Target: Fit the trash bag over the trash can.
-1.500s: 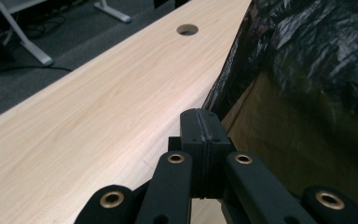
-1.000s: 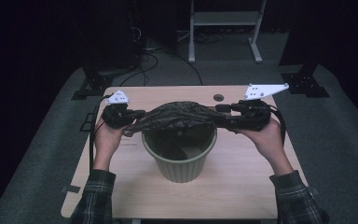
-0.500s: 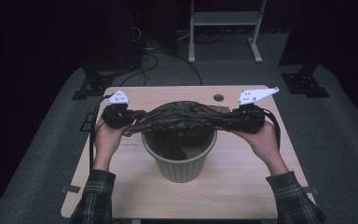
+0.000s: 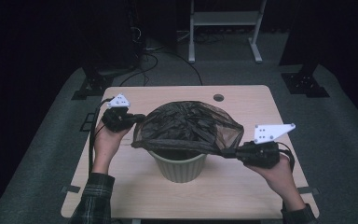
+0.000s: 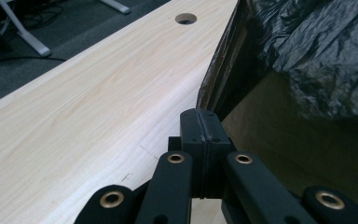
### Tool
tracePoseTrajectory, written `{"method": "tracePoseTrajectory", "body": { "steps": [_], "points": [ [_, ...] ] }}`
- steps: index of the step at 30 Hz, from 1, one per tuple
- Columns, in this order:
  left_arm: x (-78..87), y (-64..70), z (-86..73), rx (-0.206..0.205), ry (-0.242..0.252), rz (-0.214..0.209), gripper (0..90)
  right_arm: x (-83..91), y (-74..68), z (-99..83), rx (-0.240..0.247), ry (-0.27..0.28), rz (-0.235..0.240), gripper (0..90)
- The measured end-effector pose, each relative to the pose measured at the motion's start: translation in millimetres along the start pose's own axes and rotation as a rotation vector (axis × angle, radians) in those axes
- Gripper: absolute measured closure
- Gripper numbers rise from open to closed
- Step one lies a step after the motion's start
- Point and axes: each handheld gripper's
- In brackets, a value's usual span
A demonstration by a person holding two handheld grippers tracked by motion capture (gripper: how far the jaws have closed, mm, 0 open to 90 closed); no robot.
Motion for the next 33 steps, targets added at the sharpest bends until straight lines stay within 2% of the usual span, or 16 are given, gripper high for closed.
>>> {"method": "tracePoseTrajectory", "body": {
  "steps": [7,10,14,18,23,25,27,33],
  "points": [
    [-4.2,0.8,-3.2,0.011,-0.006,-0.008,90.0,-0.8,-8.3,-30.8,-0.037,-0.062,0.043,90.0],
    [-4.5,0.6,-3.6,0.012,-0.009,-0.008,90.0,-9.2,-13.5,-43.2,-0.057,-0.090,0.077,90.0],
    [-3.5,-1.7,-5.6,0.007,-0.034,0.004,90.0,-30.7,-22.3,-60.0,-0.058,-0.166,0.116,90.0],
    [-2.1,-6.0,-9.6,0.024,-0.038,0.013,90.0,-46.5,-26.3,-66.0,-0.064,-0.197,0.145,90.0],
    [-3.4,-11.0,-19.9,0.054,-0.045,0.011,90.0,-60.8,-29.3,-68.2,-0.059,-0.204,0.168,90.0],
    [-4.2,-13.5,-24.7,0.061,-0.057,0.011,90.0,-64.8,-31.1,-66.5,-0.053,-0.198,0.173,90.0],
    [-5.3,-16.2,-29.4,0.084,-0.046,0.000,90.0,-68.1,-31.8,-65.4,-0.045,-0.200,0.173,90.0],
    [-8.8,-18.2,-32.7,0.086,-0.064,0.009,90.0,-77.9,-33.8,-64.4,-0.040,-0.204,0.168,90.0]
  ]
}}
Point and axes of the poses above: each handheld gripper's, and its own axes: x roughly backward along the jaws, z roughly out of its top, y roughly to its right, and after that the axes turned 11 degrees about y, right-handed
